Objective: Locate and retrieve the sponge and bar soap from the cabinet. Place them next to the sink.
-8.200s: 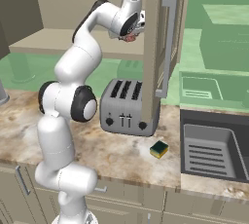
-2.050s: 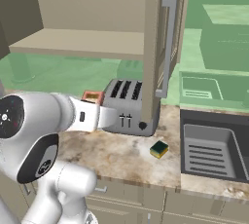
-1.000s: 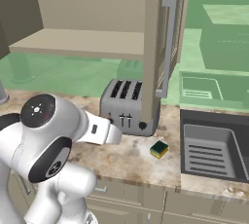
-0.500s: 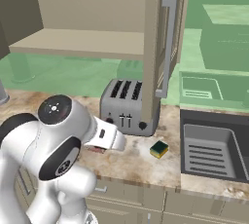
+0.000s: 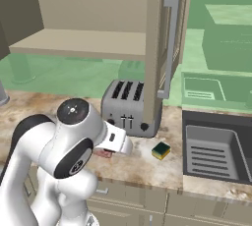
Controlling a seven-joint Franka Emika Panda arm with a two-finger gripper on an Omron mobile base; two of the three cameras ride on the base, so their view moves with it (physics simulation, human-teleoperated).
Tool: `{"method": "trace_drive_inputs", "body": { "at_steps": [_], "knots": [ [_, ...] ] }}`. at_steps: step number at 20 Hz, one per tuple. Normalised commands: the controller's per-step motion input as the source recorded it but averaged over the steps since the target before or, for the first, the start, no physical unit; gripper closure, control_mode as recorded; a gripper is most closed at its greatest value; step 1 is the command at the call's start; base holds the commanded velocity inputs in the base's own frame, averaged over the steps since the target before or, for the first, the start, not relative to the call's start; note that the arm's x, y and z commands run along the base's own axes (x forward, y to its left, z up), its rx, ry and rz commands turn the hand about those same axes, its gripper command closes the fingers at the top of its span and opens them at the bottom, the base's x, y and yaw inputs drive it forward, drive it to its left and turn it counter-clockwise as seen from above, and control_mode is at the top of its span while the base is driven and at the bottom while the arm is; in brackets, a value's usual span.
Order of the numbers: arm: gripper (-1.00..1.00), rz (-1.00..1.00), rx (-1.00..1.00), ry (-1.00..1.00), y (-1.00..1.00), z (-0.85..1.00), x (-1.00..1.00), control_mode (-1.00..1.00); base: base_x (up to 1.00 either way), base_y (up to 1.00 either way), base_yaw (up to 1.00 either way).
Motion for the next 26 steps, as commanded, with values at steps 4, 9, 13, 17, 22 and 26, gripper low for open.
{"method": "trace_drive_inputs", "body": {
  "at_steps": [4,9,13,17,22,26],
  "knots": [
    [1.0,-0.01,-0.09,-0.01,0.09,-0.46,0.08,-1.0,0.0,0.0,0.0],
    [1.0,0.0,-0.04,-0.07,0.01,-0.36,0.11,-1.0,0.0,0.0,0.0],
    [1.0,0.0,0.0,-0.13,-0.02,-0.28,0.2,-1.0,0.0,0.0,0.0],
    [1.0,0.0,0.0,-0.16,-0.17,-0.22,0.3,-1.0,0.0,0.0,0.0],
    [1.0,0.01,-0.02,-0.08,-0.19,-0.22,0.38,-1.0,0.0,0.0,0.0],
    [1.0,0.0,-0.09,-0.01,-0.05,-0.26,0.32,-1.0,0.0,0.0,0.0]
  ]
}}
